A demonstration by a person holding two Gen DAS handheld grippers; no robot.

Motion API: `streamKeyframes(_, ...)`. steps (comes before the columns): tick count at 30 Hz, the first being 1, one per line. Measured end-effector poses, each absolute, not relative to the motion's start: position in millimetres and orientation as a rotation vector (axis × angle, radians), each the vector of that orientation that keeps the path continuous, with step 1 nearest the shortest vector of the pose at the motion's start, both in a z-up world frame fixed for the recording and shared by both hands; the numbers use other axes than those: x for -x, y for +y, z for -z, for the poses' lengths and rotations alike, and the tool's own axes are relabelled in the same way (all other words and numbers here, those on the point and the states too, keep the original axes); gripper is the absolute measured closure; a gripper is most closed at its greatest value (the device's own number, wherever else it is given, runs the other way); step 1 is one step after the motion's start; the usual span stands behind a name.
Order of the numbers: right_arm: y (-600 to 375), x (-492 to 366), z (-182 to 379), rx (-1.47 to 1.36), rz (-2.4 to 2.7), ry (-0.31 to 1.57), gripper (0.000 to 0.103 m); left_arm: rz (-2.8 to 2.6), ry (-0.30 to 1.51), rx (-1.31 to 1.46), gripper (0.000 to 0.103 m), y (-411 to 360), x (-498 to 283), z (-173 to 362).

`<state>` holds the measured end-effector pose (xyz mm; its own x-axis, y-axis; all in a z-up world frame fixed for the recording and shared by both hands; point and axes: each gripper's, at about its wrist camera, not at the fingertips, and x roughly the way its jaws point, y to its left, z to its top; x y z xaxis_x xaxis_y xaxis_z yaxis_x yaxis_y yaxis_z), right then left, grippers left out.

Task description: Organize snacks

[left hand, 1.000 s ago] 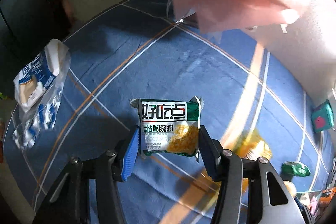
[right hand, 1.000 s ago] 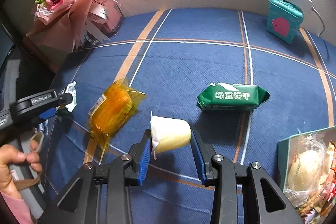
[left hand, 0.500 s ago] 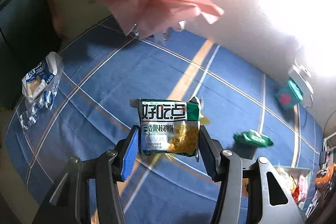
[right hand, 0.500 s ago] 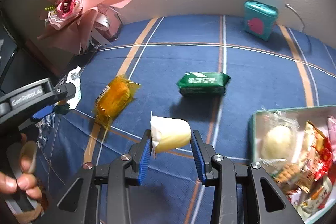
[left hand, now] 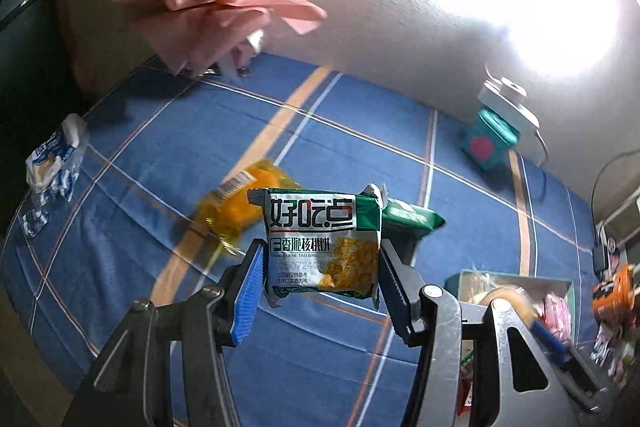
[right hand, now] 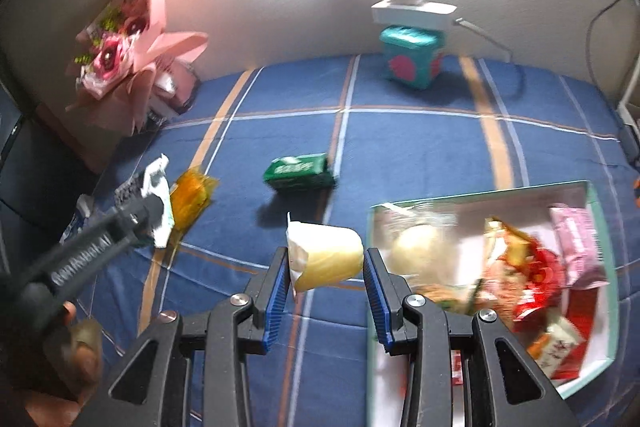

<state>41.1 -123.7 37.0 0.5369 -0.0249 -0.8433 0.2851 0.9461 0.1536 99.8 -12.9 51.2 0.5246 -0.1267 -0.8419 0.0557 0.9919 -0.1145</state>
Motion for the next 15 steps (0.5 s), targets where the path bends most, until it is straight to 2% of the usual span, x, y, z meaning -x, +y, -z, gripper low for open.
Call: streamKeyframes(15, -206.8, -1.4, -59.2, -0.416, 0.344, 0.912, 0.063, 0.273, 0.937, -0.002, 0.047, -76.2, -68.4, -74.5)
